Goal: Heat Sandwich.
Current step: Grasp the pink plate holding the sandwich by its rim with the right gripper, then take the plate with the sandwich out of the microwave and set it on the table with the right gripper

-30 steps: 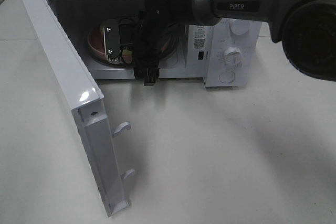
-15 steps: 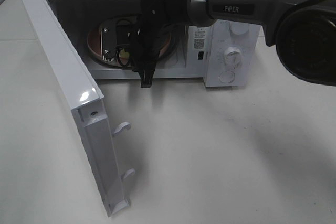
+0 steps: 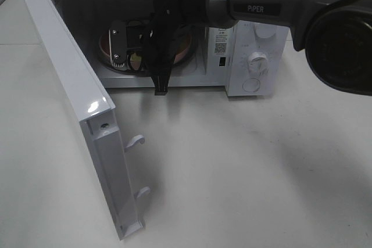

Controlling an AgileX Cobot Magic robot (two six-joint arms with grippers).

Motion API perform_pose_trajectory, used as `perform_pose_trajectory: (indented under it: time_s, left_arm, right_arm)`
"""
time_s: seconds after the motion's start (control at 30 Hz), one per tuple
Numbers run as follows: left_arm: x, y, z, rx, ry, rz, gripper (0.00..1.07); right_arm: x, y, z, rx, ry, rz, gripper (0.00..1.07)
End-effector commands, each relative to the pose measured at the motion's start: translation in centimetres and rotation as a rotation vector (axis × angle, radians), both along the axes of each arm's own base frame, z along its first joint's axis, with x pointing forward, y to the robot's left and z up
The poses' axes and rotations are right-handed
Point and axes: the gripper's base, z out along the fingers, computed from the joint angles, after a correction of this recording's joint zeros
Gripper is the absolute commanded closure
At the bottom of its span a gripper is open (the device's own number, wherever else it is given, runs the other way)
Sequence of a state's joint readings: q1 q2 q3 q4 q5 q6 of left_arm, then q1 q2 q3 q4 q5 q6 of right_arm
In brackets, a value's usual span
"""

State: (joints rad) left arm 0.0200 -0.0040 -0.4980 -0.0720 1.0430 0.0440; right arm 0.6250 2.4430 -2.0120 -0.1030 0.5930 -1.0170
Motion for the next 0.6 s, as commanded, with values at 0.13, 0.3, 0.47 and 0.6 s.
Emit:
perform_pose_trajectory:
  time_s: [0.13,0.3,0.47,0.6]
  left_arm:
    - [-0.3,0.0,0.0,-0.001,-0.031,0.004,0.03]
    - [-0.3,0.0,0.0,-0.001,-0.031,0.004,0.03]
    - [-0.3,0.0,0.0,-0.001,-0.031,0.004,0.03]
    - [-0.3,0.0,0.0,-0.001,-0.031,0.004,0.03]
  right_arm:
    - [-0.2,-0.7,-0.9,-0.029,0.066,-0.036,1.07]
    - [-0.3,-0.8,0.0,-0.06,0.056,0.018,1.07]
    - [-0.5,-1.0,1.2,-0.075,0.043,0.051,1.07]
    - [-0.9,-1.3,2.0,-0.099,0.032,0.102,1.07]
